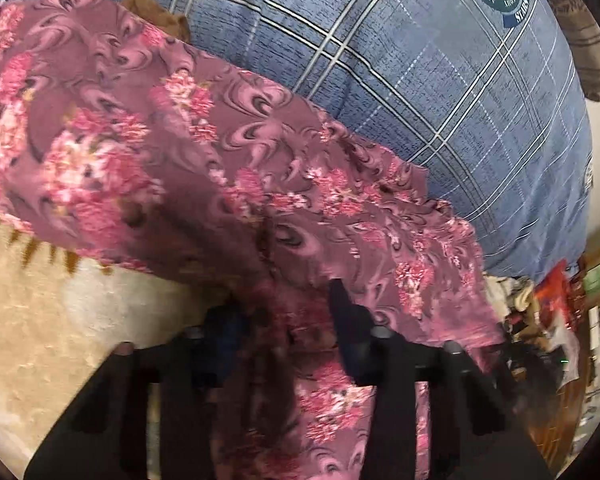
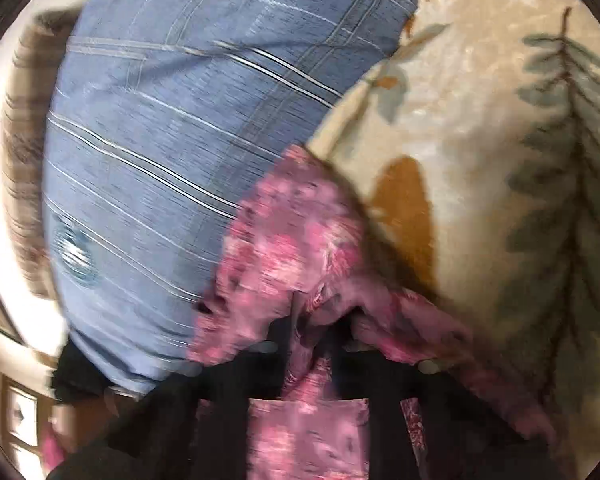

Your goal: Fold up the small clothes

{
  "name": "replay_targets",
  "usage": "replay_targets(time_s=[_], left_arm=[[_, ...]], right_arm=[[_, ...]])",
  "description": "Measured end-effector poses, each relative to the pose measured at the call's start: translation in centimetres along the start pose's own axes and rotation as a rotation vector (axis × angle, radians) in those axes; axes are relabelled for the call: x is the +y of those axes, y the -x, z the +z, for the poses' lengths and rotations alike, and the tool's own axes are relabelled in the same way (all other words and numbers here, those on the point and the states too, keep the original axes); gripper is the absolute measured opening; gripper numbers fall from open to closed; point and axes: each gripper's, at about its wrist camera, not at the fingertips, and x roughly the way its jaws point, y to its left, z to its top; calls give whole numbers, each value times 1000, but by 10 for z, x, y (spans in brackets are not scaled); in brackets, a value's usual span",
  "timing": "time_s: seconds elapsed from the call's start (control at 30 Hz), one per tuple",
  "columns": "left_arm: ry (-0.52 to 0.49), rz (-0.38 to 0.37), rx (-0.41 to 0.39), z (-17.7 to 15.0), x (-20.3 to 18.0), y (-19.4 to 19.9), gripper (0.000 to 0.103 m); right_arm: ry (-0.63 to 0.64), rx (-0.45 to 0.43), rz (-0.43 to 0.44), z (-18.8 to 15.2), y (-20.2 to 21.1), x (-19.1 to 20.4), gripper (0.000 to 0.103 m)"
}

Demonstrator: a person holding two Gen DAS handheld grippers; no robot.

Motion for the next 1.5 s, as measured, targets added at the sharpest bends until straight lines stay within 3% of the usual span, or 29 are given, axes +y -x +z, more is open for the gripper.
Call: replay_targets(time_s=[0.07,0.1,0.2,0.23,0.3,0.43,0.53,0.57,0.6,0.7,0.73,0.77,0.8,0.83,0.9,1.03,1.13,1.2,1.27,1.37,1.5], left_arm=[[5,42,3,-5,9,-2,24],[14,49,4,-7,16,-2,18],[34,55,-13,-15,27,10,17],[46,55,-16,-19,31,18,18],[53,45,-42,-27,37,36,19],[79,-10,-95,-30,36,61,19],[52,-86,-104,-17,9,58,31],[37,-88,-99,-13,-1,52,41],[14,-86,-87,-8,-13,42,44],[-23,7,-32,-1,-23,4,45],[-15,32,0,-1,-18,-9,45],[2,53,49,-2,-10,-25,36],[-7,54,8,-3,-7,-23,27],[-22,56,-14,-4,-6,-16,26],[-4,10,23,-2,1,-8,26],[48,-23,-44,6,23,34,28],[90,25,-139,22,49,79,44],[154,61,-202,37,79,115,50],[216,100,-258,52,112,148,52],[323,197,-329,74,165,184,60],[441,256,-317,90,218,192,60]], right_arm=[[56,-37,30,-3,10,7,3],[72,-28,-2,-4,10,3,3],[19,78,-132,-7,-2,-28,1],[9,64,-91,-8,4,-32,1],[18,28,-95,-13,22,-24,12],[103,27,-10,-29,37,1,12],[199,87,-2,-48,16,30,12],[222,107,-2,-53,10,36,12],[249,130,-5,-62,0,46,12],[302,187,-7,-83,-24,61,12],[315,198,-10,-88,-30,65,12],[331,210,-18,-93,-38,71,12],[342,220,-21,-100,-41,73,12],[348,228,-20,-103,-47,77,12],[360,249,-5,-113,-57,87,12],[375,309,62,-132,-90,111,12],[353,379,112,-154,-121,120,13],[375,418,69,-172,-141,116,13],[473,363,27,-188,-141,116,7],[502,366,6,-191,-142,120,11],[480,368,25,-189,-142,114,10]])
